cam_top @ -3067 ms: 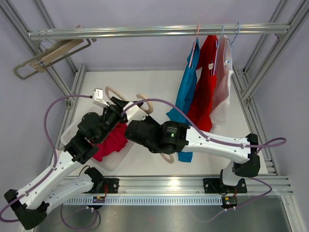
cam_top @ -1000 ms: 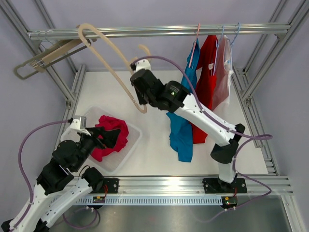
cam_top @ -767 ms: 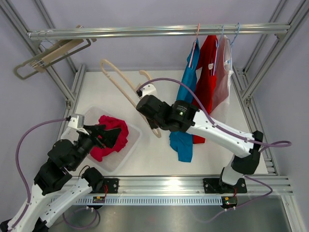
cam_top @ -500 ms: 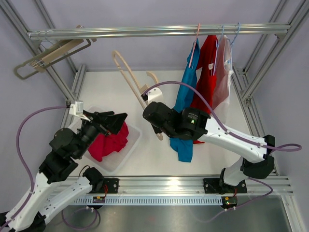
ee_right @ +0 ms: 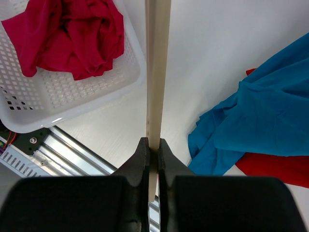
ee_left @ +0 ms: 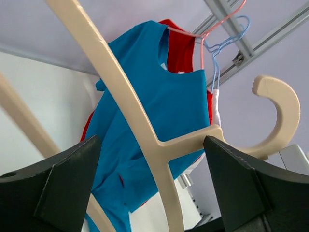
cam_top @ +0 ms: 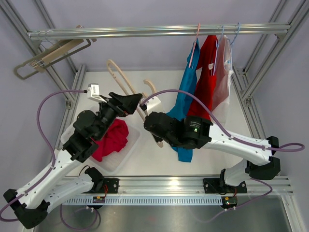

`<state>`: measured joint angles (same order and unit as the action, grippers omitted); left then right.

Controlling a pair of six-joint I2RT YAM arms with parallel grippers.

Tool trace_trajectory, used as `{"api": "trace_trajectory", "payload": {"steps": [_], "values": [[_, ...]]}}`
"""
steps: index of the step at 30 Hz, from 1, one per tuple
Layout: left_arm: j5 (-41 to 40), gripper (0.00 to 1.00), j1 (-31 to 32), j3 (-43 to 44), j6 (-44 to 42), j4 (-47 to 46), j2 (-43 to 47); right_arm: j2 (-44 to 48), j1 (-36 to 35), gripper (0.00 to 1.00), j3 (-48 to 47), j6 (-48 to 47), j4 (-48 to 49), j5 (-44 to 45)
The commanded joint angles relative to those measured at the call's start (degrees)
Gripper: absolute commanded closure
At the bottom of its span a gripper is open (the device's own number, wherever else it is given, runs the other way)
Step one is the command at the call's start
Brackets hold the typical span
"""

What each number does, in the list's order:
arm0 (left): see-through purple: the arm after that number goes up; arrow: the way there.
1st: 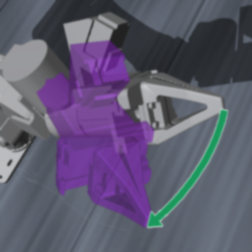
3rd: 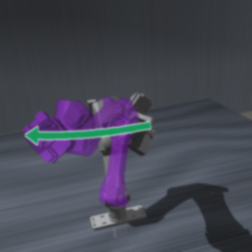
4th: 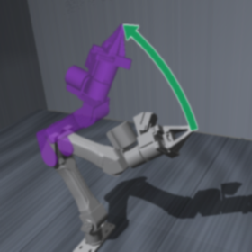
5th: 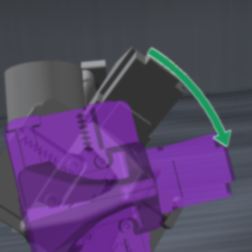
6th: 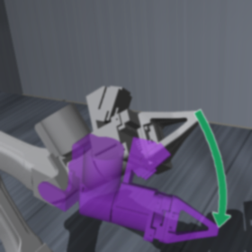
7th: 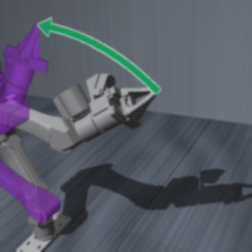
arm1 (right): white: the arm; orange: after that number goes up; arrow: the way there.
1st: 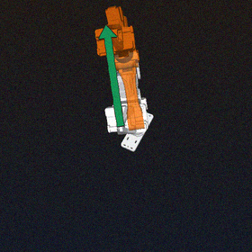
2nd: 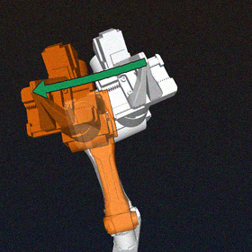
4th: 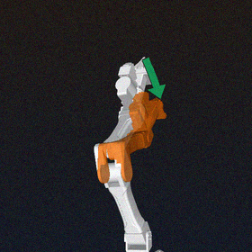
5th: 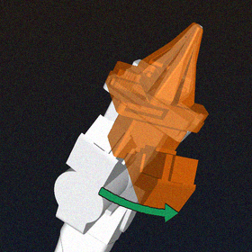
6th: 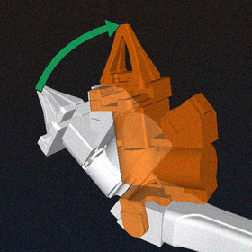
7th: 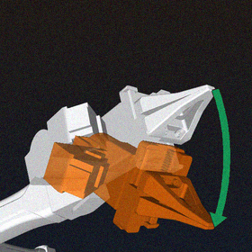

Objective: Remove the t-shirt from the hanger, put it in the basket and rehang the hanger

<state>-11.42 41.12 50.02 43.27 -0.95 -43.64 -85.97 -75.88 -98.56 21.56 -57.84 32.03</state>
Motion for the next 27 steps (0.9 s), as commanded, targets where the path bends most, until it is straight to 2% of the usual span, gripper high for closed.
{"api": "trace_trajectory", "payload": {"steps": [1,2,6,9,10,12,13,15,16,18,19,20,24,27], "values": [[-6.24,0.11,-0.17,-1.23,3.22,-11.85,-1.54,2.48,-2.08,1.0,-0.05,-1.0,3.44,0.14],[-6.85,0.14,-0.17,-2.02,3.66,-13.27,-1.54,2.57,-2.34,1.0,0.04,-0.91,3.35,0.22],[-8.18,0.36,-0.17,-3.0,5.34,-15.75,-3.12,3.7,-3.31,1.0,1.09,-0.03,3.79,0.66],[-8.97,0.39,-0.17,-3.79,6.39,-17.76,-3.56,4.32,-3.84,1.0,1.71,0.41,4.14,1.54],[-9.06,0.5,-0.17,-3.96,6.74,-18.38,-3.73,4.41,-4.01,1.0,1.8,0.41,3.97,1.54],[-8.71,0.64,-0.17,-3.7,7.09,-18.65,-4.26,4.41,-4.54,1.0,1.97,0.41,4.23,1.37],[-8.62,0.84,-0.17,-3.79,7.44,-18.91,-4.44,4.32,-4.63,1.0,1.8,0.58,4.23,1.54],[-8.44,1.0,-0.17,-4.14,8.58,-19.09,-3.92,4.41,-4.89,1.0,1.97,0.76,4.32,2.15],[-8.27,1.0,-0.17,-4.4,9.02,-19.44,-3.56,4.67,-4.9,1.0,2.49,1.02,4.84,2.33],[-7.83,1.0,-0.69,-5.63,11.56,-19.79,-2.6,6.95,-4.9,0.92,4.6,1.73,6.86,2.25],[-7.39,1.0,-1.04,-6.24,12.71,-20.4,-1.37,8.09,-4.9,0.84,7.83,1.56,8.78,1.72],[-7.04,1.0,-1.39,-7.12,13.68,-20.75,-0.84,11.15,-4.9,0.67,10.04,1.38,13.76,1.28],[-4.24,1.0,-3.41,-7.74,19.29,-21.02,1.36,18.9,-4.89,0.36,21.99,-0.38,28.99,-2.93],[-2.39,1.0,-4.73,-7.83,22.9,-21.28,1.89,21.19,-4.9,0.34,27.1,-0.82,34.37,-3.55]]}}
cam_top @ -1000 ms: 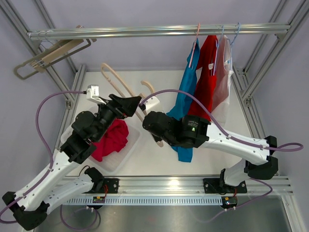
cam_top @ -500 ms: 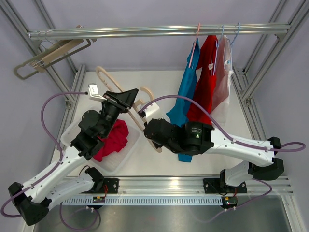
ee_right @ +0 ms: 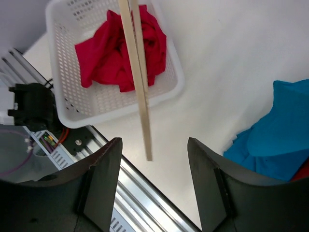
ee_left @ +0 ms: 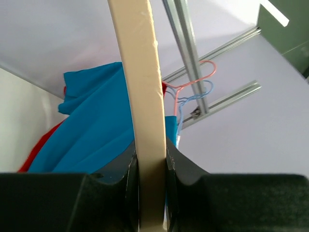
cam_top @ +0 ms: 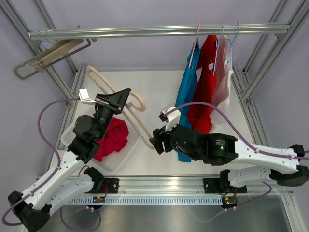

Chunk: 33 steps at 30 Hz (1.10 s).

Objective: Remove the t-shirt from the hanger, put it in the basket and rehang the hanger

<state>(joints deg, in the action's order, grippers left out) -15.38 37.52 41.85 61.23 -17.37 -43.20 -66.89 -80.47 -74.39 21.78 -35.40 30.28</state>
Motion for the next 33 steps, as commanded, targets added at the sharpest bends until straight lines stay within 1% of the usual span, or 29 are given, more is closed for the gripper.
{"api": "trace_trajectory", "payload": {"steps": [1,4,9,11,12,13,15,16,18,19,20,21,22,23,24,25,26,27,28,29,30,31,32,33], "values": [[1.66,1.0,-1.39,0.34,5.65,-5.13,1.54,2.47,-0.31,0.34,5.28,-1.21,14.19,-1.72],[2.8,1.0,-2.36,-0.27,8.46,-6.18,1.8,4.14,-0.48,0.33,9.86,-1.65,19.03,-1.72],[6.66,1.0,-3.59,-1.24,13.99,-8.82,0.49,3.26,-0.74,0.3,12.16,-3.58,22.56,-2.25],[7.72,1.0,-3.77,-1.85,15.31,-9.88,0.05,2.47,-1.01,0.3,12.43,-5.16,24.05,-0.59],[8.51,1.0,-3.77,-1.94,16.28,-10.4,-0.39,2.3,-1.1,0.32,12.78,-5.6,24.76,0.29],[9.04,1.0,-3.94,-1.94,16.81,-10.67,-0.65,2.29,-1.44,0.37,13.21,-6.22,26.85,1.52],[10.01,1.0,-4.12,-2.12,17.78,-10.94,-0.75,3.17,-2.23,0.58,15.84,-8.24,30.72,4.43],[10.01,1.0,-4.12,-2.21,17.87,-10.76,-0.66,3.52,-2.33,0.72,16.64,-8.77,33.87,5.22],[10.19,1.0,-4.47,-2.03,16.91,-8.93,-0.22,4.58,-3.03,1.0,18.22,-8.69,36.78,9.17],[10.36,0.99,-4.56,-1.77,16.03,-7.87,0.39,4.84,-3.03,1.0,17.97,-8.25,35.76,9.88],[11.24,0.8,-5.17,-0.64,14.72,-6.64,0.57,4.76,-3.03,1.0,17.01,-5.9,32.27,10.93],[11.25,0.66,-5.43,0.16,11.14,-1.76,1.01,4.41,-3.03,1.0,13.69,-4.31,28.93,11.55],[10.38,0.31,-5.61,1.38,7.01,0.64,2.32,3.18,-3.12,1.0,11.74,-1.16,20.8,12.34],[10.37,0.31,-5.61,1.4,6.97,2.93,3.2,2.65,-3.03,1.0,9.55,0.7,16.46,12.52],[8.63,0.1,-5.61,2.53,3.14,7.74,4.25,2.04,-3.03,1.0,5.7,2.2,13.11,12.52],[7.74,0.04,-5.61,2.63,1.54,9.61,5.57,1.33,-3.12,1.0,3.75,4.82,6.03,12.78],[6.51,0.01,-5.61,2.63,0.13,11.2,8.28,-0.07,-3.12,1.0,1.72,5.89,2.82,13.13],[4.67,0.01,-5.61,2.8,-2.58,14.17,9.61,-1.73,-3.03,1.0,-1.95,7.12,-2.52,14.18],[3.87,0.01,-5.61,3.15,-4.18,15.85,10.93,-2.71,-2.94,1.0,-3.9,7.48,-5.01,14.19],[2.47,0.01,-5.7,3.76,-7.5,17.35,13.21,-3.59,-2.51,1.0,-6.1,7.66,-7.56,15.15],[1.85,0.01,-5.61,4.55,-9.36,22.24,14.1,-4.64,-1.89,1.0,-10.12,7.58,-9.58,14.9],[1.67,0.01,-5.61,6.21,-11.12,24.2,15.24,-6.39,-0.93,1.0,-11.64,6.62,-12.39,14.28],[1.49,0.01,-5.61,6.93,-14.96,26.05,16.12,-7.28,1.69,1.0,-13.31,6.0,-13.55,11.58],[1.32,0.01,-5.61,7.8,-17.0,30.07,18.04,-8.24,3.11,1.0,-16.11,5.38,-14.78,9.73]]}}
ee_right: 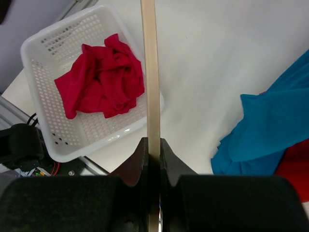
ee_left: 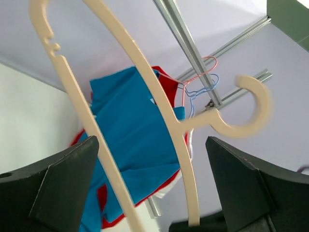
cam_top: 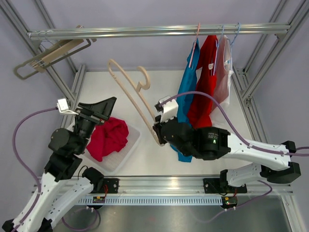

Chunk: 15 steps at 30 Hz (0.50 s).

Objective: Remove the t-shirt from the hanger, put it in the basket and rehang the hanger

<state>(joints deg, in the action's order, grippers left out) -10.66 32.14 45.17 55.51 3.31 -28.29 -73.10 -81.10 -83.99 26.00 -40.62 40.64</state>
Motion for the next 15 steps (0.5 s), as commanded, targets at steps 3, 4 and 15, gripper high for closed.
{"api": "trace_trajectory", "payload": {"steps": [3,4,15], "values": [[-2.36,0.01,-0.24,7.04,-18.84,16.87,6.83,-7.04,9.19,1.0,-13.01,-1.21,-12.62,-4.95],[-1.83,0.01,-0.24,7.21,-20.25,18.64,7.72,-10.19,10.42,1.0,-15.05,-2.61,-13.68,-5.92],[10.3,0.01,-0.24,-1.04,-28.61,29.46,18.53,-33.41,19.92,1.0,-52.72,-7.37,-26.07,-7.25]]}}
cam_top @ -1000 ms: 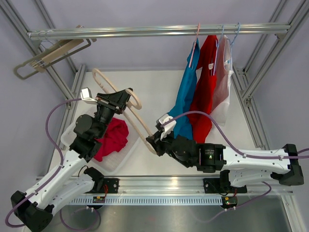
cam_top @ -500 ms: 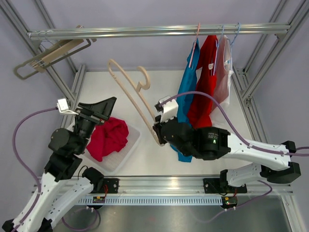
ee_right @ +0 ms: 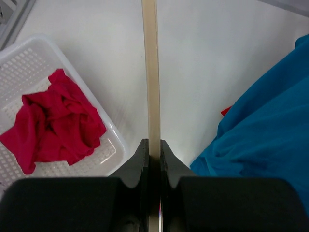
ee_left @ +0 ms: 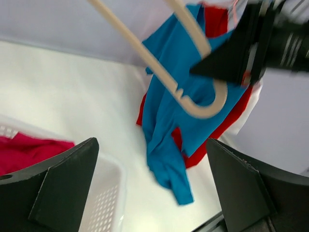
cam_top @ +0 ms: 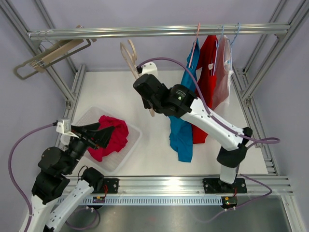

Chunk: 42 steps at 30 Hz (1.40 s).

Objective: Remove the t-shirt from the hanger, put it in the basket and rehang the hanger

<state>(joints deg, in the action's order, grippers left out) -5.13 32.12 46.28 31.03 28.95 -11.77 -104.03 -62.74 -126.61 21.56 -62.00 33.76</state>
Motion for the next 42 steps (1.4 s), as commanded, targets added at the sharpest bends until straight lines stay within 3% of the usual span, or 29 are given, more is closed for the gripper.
{"api": "trace_trajectory", "payload": {"steps": [1,6,15,25,31,35,39,42], "values": [[4.77,0.01,-0.21,-2.6,-4.65,4.18,2.8,-5.28,2.61,1.0,-12.33,-3.1,-5.23,-0.45],[7.15,0.01,-0.21,-5.58,-5.89,4.89,4.73,-10.05,5.61,1.0,-20.34,-3.19,-4.63,-2.29],[7.76,0.01,-0.21,-6.99,-6.24,4.71,6.23,-15.15,10.27,1.0,-24.3,-2.75,-1.03,-6.34],[7.59,0.01,-0.3,-7.17,-6.24,4.8,5.97,-17.17,10.1,1.0,-22.29,-0.47,3.37,-11.87],[7.15,0.01,-0.3,-7.26,-5.98,4.71,5.97,-11.83,8.6,0.98,-11.83,0.76,10.05,-10.38],[6.8,0.01,-0.3,-7.17,-6.06,4.8,5.97,-7.16,8.16,0.43,-4.64,1.38,13.48,-10.12],[6.44,0.01,-0.3,-7.17,-6.06,4.8,5.79,-0.84,7.9,0.26,2.31,1.9,16.9,-9.85],[6.36,0.01,-0.3,-7.17,-5.98,4.8,5.88,5.05,7.81,0.25,8.29,2.25,18.83,-9.59]]}}
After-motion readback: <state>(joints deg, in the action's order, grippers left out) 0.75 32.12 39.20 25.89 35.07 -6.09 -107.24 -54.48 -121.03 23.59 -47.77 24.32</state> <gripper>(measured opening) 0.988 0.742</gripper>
